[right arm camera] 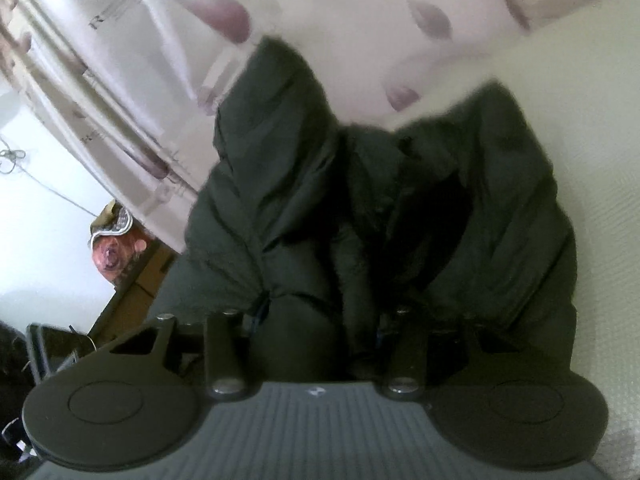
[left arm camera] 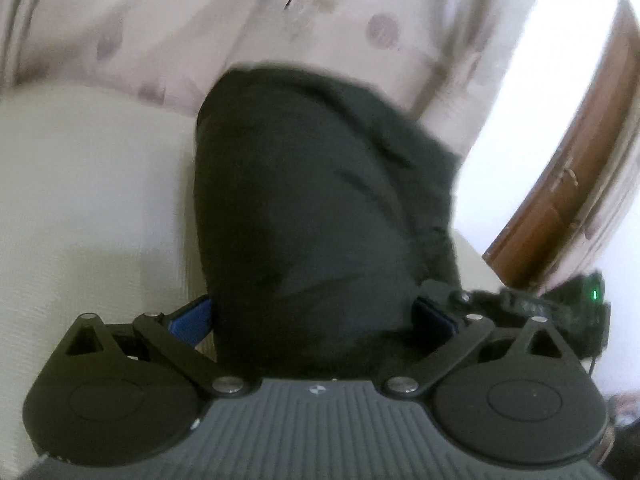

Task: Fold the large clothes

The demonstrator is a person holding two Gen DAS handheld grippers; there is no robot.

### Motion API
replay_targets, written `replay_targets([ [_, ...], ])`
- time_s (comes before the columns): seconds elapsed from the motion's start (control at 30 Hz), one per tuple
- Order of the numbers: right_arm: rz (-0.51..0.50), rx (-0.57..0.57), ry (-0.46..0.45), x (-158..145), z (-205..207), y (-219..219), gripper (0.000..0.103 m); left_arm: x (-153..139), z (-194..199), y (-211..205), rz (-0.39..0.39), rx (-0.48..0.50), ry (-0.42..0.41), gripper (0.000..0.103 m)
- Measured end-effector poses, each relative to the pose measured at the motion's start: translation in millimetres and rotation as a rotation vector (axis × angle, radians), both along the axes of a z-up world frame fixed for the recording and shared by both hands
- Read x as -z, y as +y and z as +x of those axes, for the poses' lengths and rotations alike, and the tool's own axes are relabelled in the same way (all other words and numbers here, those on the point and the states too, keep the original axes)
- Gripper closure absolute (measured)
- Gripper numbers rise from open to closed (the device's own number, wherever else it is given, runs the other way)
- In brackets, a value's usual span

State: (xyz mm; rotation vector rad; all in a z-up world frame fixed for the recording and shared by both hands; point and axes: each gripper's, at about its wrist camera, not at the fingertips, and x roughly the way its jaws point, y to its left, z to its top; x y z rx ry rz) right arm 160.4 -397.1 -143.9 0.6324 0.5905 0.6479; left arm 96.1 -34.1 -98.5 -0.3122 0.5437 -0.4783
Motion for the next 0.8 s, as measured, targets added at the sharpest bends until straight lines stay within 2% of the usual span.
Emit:
replay_targets([
  [0.1,-0.057,0.028,-0.054,-21.2,-9.7,-10.0,0.07,-28.8,-25.1,-14.2,0.072,-0.01,-0.161,0.0],
  [0.17,-0.091,0.051,-0.06,-26.1,-15.3,-23.1,0.071,-39.6,-30.5,-29.4,0.076,0.037,-0.214,0.0],
  [0.23,-0.119,0.092,-0.039,-17.2,-20.3,-37.3,0.071,-40.1,-29.8,-46.6,0.067,0.086,-0.226,0.0],
  [0.33,-0.085,0.121,0.004,4.6,-26.4,-51.3,0.071,-28.3,-18.7,-71.5,0.057,0.141,-0.209,0.001],
  [0.47,0.005,0.121,0.042,21.4,-29.2,-62.7,0.071,-10.1,-11.4,-84.8,0.037,0.13,-0.207,0.001],
  [0.53,0.039,0.114,0.046,21.5,-26.8,-67.0,0.066,-3.1,-10.1,-85.6,0.054,0.134,-0.182,0.001],
  [0.57,0.035,0.108,0.046,16.9,-26.9,-67.5,0.065,0.2,-11.5,-81.1,0.056,0.134,-0.175,0.001],
  [0.63,-0.035,0.127,0.026,-2.5,-31.3,-71.7,0.056,3.5,-10.6,-75.9,0.058,0.148,-0.174,0.001],
  [0.73,-0.202,0.183,-0.142,-58.0,-45.0,-72.2,0.055,3.2,-8.2,-74.7,0.051,0.151,-0.167,0.001],
  [0.8,-0.255,0.171,-0.262,-96.0,-47.5,-65.7,0.055,3.8,-8.6,-76.0,0.055,0.149,-0.169,0.001],
])
